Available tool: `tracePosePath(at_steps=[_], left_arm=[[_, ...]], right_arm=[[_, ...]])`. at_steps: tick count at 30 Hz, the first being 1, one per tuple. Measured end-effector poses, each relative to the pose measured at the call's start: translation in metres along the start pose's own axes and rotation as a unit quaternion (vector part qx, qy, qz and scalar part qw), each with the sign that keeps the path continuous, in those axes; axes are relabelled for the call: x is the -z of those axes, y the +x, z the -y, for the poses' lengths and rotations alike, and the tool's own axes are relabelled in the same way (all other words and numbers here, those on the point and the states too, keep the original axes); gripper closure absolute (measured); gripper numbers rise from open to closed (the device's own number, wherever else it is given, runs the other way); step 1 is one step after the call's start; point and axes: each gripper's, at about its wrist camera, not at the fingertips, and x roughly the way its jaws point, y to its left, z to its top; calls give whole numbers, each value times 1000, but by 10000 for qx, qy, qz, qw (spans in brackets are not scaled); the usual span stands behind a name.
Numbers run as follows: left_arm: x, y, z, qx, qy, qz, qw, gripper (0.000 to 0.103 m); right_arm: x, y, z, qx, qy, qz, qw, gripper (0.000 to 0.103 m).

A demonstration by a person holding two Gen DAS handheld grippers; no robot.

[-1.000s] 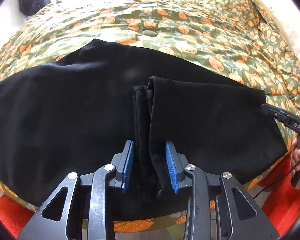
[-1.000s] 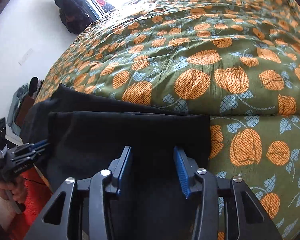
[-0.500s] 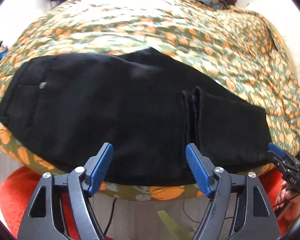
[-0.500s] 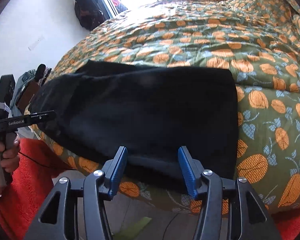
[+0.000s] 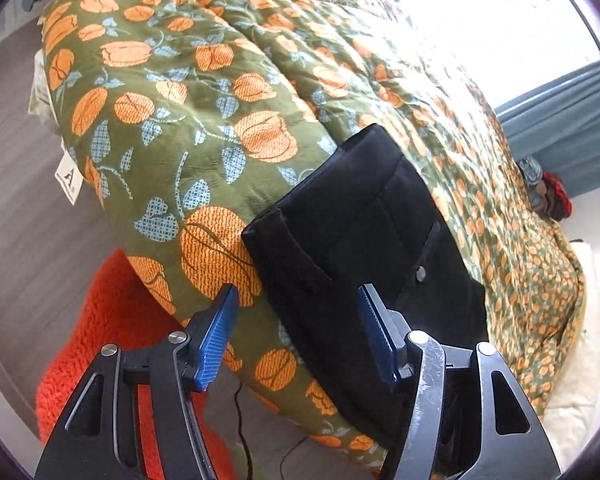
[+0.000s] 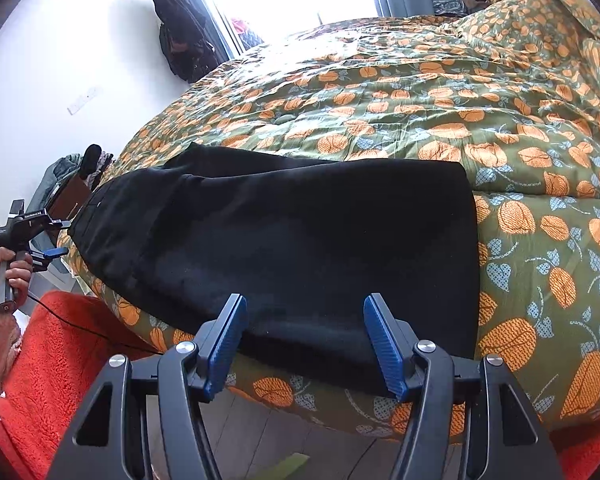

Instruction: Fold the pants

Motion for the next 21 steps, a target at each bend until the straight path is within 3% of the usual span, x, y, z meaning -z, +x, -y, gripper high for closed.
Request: tracePosePath(at_steps=[6, 8, 9, 10, 12, 15, 17, 21], left_arm=[[-8, 15, -9, 453, -310, 223, 9982, 41], [-11, 16, -10, 656, -378, 349, 9965, 47], [-14, 16, -10, 665, -416, 360, 9963, 53], [-16, 17, -10, 622, -428, 375, 9964, 68], [-16, 7, -4, 587, -292, 464, 9968, 80], [-4, -32, 33, 551, 393, 828, 9943, 84], [15, -63, 75, 459, 1194, 1120, 9854, 85], [82, -109, 176, 477, 2893, 1522, 9438, 85]], right_arm=[[2, -1, 1, -19, -16, 13, 10000, 42], [2, -1, 3, -1, 9, 29, 10000, 42], [2, 0, 4, -7, 33, 25, 10000, 42], [2, 0, 6, -8, 58, 21, 10000, 42], [1, 1, 8, -14, 100, 17, 9999, 42], [1, 1, 10, -5, 154, 28, 9999, 42], [1, -2, 12, -33, 190, 64, 9998, 42], [-1, -6, 16, -129, 252, 157, 9995, 42]])
